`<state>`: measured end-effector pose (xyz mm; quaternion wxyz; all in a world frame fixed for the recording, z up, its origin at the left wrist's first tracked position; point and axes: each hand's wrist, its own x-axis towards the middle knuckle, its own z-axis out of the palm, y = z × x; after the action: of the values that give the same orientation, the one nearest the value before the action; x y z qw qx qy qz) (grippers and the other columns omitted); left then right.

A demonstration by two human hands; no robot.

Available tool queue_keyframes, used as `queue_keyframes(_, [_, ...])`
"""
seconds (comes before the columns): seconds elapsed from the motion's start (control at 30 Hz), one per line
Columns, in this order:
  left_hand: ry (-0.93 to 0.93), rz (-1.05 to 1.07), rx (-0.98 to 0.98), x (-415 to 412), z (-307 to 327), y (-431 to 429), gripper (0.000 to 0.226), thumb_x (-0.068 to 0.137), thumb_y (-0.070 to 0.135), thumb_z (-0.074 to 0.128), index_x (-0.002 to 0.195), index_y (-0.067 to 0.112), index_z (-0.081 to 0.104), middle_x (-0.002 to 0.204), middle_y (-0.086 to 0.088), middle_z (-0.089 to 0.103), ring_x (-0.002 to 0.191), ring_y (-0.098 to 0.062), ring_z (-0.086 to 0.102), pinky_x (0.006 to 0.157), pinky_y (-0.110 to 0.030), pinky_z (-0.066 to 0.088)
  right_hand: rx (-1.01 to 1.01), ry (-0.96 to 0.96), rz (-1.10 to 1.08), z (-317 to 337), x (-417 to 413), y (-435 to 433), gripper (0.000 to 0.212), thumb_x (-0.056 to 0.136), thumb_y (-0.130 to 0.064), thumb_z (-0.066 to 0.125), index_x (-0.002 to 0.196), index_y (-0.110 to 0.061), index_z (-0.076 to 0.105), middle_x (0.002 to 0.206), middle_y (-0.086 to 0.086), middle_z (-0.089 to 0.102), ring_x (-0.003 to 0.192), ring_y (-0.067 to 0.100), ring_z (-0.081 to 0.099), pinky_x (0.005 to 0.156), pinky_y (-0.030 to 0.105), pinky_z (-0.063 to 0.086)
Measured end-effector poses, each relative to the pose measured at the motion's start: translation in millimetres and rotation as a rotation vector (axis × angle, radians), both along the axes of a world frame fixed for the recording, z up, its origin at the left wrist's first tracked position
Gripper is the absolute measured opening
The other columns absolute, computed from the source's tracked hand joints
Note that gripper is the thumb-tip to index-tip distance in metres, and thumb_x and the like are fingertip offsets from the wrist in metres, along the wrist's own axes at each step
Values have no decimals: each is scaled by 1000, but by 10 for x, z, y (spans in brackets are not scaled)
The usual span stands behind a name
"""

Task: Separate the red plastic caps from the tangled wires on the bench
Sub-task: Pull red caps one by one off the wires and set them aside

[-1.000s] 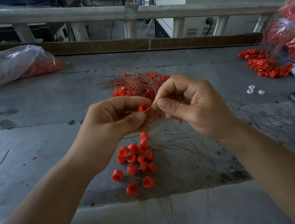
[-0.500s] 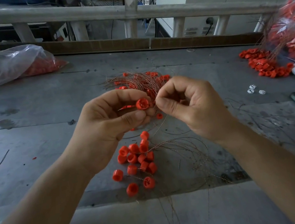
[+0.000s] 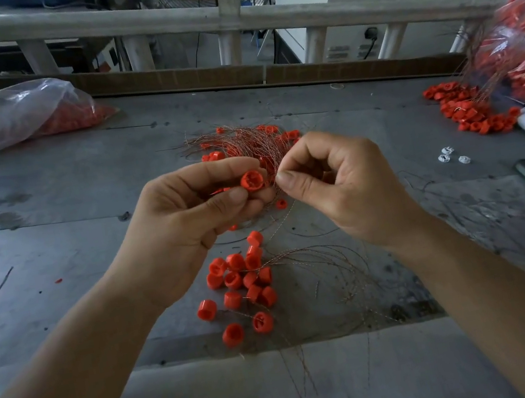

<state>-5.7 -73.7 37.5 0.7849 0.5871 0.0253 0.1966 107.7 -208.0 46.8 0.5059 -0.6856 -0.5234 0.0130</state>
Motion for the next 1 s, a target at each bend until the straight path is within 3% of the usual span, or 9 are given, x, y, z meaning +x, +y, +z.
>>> queue_keyframes(0.83, [-29,-4,51,-14,-6,17,31,58,13,64,88,12,73,81,-7,73,77,-16,70,65,-16,54,-32,32,-10,17,-27,0,11,79,-18,59,70,-25,58,62,-12,54,57,3,50,53,12,40])
queue_keyframes(1.0, [-37,-14,38,-6,-9,26,26,61,11,63,84,15,75,80,-6,73,75,-14,70,64,-16,53,-55,55,-2,26,-24,-8,11,79,-15,57,73,-23,62,62,-3,59,57,18,54,51,25,44])
